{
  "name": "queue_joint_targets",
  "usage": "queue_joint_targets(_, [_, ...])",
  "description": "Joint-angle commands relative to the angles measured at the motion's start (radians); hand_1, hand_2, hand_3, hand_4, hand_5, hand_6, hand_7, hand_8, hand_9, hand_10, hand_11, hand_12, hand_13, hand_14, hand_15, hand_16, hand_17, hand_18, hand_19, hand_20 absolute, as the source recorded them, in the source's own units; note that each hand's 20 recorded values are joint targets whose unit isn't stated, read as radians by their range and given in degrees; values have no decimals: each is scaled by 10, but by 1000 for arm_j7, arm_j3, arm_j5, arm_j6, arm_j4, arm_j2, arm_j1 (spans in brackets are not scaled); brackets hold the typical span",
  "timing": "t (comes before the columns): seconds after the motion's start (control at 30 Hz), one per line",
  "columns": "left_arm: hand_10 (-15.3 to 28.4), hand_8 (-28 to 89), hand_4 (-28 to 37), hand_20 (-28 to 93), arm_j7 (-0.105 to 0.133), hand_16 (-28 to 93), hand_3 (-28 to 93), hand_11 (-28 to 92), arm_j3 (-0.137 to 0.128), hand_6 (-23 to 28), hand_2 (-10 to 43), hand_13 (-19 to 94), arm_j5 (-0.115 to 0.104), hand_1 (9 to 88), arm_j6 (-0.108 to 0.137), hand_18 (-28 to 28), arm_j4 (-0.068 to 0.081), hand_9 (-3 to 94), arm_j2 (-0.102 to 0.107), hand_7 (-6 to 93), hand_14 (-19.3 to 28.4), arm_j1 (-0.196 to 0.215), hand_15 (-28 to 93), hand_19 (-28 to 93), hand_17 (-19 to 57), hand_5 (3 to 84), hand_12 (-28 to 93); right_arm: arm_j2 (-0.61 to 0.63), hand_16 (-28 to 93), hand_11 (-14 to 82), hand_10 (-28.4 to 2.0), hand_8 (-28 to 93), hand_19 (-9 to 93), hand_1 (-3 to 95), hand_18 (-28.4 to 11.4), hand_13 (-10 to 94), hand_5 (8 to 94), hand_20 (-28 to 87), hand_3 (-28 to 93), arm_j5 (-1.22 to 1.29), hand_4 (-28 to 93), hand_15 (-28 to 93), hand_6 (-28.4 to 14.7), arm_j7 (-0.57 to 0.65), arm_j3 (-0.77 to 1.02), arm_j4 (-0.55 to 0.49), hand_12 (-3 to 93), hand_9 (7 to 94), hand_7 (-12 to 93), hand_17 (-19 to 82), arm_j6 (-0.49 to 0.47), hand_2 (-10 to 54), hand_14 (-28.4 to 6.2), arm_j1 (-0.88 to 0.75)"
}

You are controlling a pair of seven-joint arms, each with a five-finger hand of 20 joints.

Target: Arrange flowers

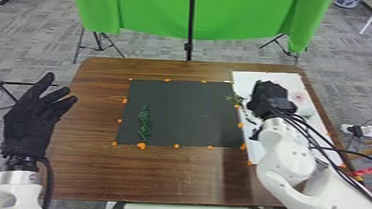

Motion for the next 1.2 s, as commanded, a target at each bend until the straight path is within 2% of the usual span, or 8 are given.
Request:
queue_joint_targets(0.03, [192, -105, -271, 172, -49, -65, 787, 251, 2, 61, 55, 267, 16, 236, 19, 284, -12, 352, 6, 138, 271, -11, 522, 533, -79, 338, 123, -367, 178, 446, -105, 61, 932, 544, -244, 791, 921, 547, 689, -49, -283, 731, 0, -112, -161, 164, 250, 882, 160, 419, -108, -95, -103, 149])
queue_joint_targets(0.1, [191, -104, -270, 173, -66, -65, 786, 251, -7, 61, 55, 267, 24, 236, 16, 284, -15, 351, 0, 138, 271, -12, 522, 533, -79, 338, 123, -398, 178, 458, -103, 65, 932, 542, -243, 786, 920, 551, 684, -65, -283, 737, -1, -120, -180, 202, 248, 876, 166, 417, -123, -95, -103, 143])
queue_joint_targets(0.27, [191, -104, -265, 175, -68, -66, 786, 248, -15, 62, 56, 267, 26, 238, 22, 284, -19, 347, 2, 138, 271, -7, 522, 534, -79, 339, 124, -432, 180, 497, -102, 78, 932, 532, -242, 773, 916, 562, 672, -114, -283, 759, 2, -133, -228, 267, 244, 860, 190, 409, -177, -95, -104, 144])
queue_joint_targets(0.57, [190, -105, -261, 174, -90, -66, 786, 248, 17, 62, 55, 268, 32, 242, 2, 284, -3, 345, 9, 139, 272, -50, 522, 533, -79, 340, 126, -430, 182, 551, -108, 76, 932, 515, -250, 778, 930, 583, 648, -233, -283, 791, -1, -91, -349, 340, 223, 861, 227, 416, -180, -95, -112, 204])
queue_joint_targets(0.9, [192, -105, -260, 173, -98, -66, 788, 249, 55, 63, 53, 267, 33, 243, -8, 284, 17, 347, 21, 139, 271, -95, 522, 532, -79, 341, 126, -473, 182, 553, -121, 57, 932, 437, -259, 778, 931, 606, 682, -195, -283, 799, -1, -60, -341, 360, 224, 858, 200, 425, -277, -95, -119, 180])
queue_joint_targets(1.03, [191, -105, -258, 173, -103, -66, 789, 249, 55, 63, 53, 268, 33, 244, -10, 284, 18, 346, 19, 139, 271, -94, 523, 532, -79, 341, 126, -470, 185, 543, -125, 19, 932, 414, -260, 771, 921, 608, 694, -150, -283, 798, -1, -68, -340, 354, 221, 853, 189, 423, -225, -95, -123, 175])
queue_joint_targets(1.1, [191, -105, -259, 173, -103, -66, 788, 249, 58, 63, 53, 267, 32, 244, -11, 284, 19, 346, 18, 140, 271, -93, 523, 533, -79, 341, 126, -469, 183, 531, -131, -91, 932, 382, -258, 757, 892, 604, 707, -140, -281, 796, 5, -57, -347, 354, 216, 841, 190, 411, -196, -95, -126, 180])
queue_joint_targets(1.2, [192, -105, -258, 173, -115, -66, 789, 249, 59, 63, 53, 267, 37, 243, -20, 284, 21, 347, 15, 139, 271, -99, 523, 534, -79, 341, 126, -463, 175, 476, -136, -118, 932, 371, -258, 733, 855, 589, 693, -135, -282, 788, -8, -44, -363, 356, 193, 820, 173, 393, -161, -93, -133, 192])
